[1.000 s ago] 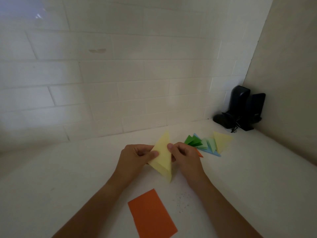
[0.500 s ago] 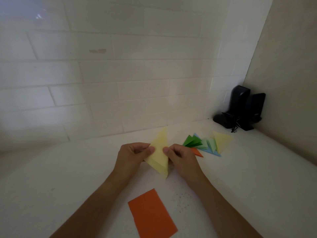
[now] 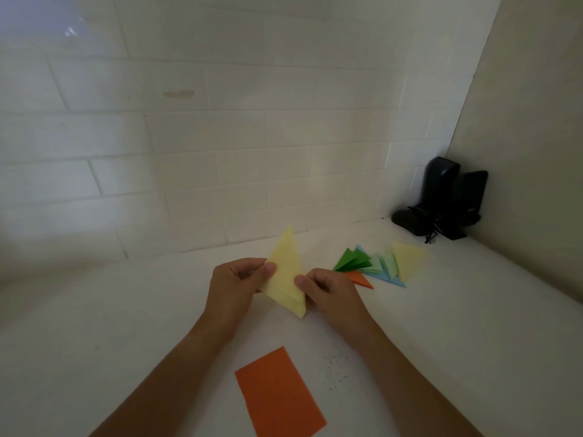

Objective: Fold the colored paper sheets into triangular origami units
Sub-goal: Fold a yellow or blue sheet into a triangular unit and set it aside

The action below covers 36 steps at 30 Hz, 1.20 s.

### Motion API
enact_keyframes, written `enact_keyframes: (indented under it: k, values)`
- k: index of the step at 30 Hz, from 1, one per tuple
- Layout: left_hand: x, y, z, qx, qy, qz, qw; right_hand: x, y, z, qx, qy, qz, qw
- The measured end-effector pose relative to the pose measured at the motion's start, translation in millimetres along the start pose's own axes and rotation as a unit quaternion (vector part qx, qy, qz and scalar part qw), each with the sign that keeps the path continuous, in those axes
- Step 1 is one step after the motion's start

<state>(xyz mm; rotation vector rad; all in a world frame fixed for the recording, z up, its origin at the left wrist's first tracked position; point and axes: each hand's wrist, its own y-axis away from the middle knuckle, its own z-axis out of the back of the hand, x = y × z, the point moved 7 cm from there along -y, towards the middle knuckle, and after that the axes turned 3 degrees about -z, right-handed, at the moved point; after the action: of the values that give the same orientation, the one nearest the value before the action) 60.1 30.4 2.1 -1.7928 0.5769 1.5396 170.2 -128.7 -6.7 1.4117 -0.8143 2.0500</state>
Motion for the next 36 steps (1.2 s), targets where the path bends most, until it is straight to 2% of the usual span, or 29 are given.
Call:
enact_keyframes:
  k: [5, 10, 21, 27, 31, 36]
  values:
    - [1.1, 0.8, 0.0, 0.000, -0.011, 0.000, 1.000, -0.7, -0.9, 1.4, -0.006, 0.006, 0.000, 1.000]
    - [0.6, -0.9, 5.7, -0.023, -0.004, -0.005, 1.000, 1.5, 0.1, -3.7, 0.024, 0.010, 0.002, 1.000]
    - [-0.8, -1.2, 9.8, -0.050, 0.004, -0.010, 0.999, 2.2, 1.5, -4.1, 0.018, 0.055, -0.011, 0.998]
    - [4.2, -2.7, 12.9, -0.072, 0.026, 0.012, 0.997, 7.6, 3.2, -1.1, 0.002, 0.029, 0.006, 1.000]
    - [10.1, -2.1, 8.5, -0.042, 0.015, 0.047, 0.998, 7.1, 3.1, 4.5, -0.036, 0.016, 0.009, 0.999]
    - [5.2, -0.1, -0.6, 0.006, -0.032, 0.040, 0.999, 8.5, 5.0, 9.2, -0.060, 0.019, 0.008, 0.998]
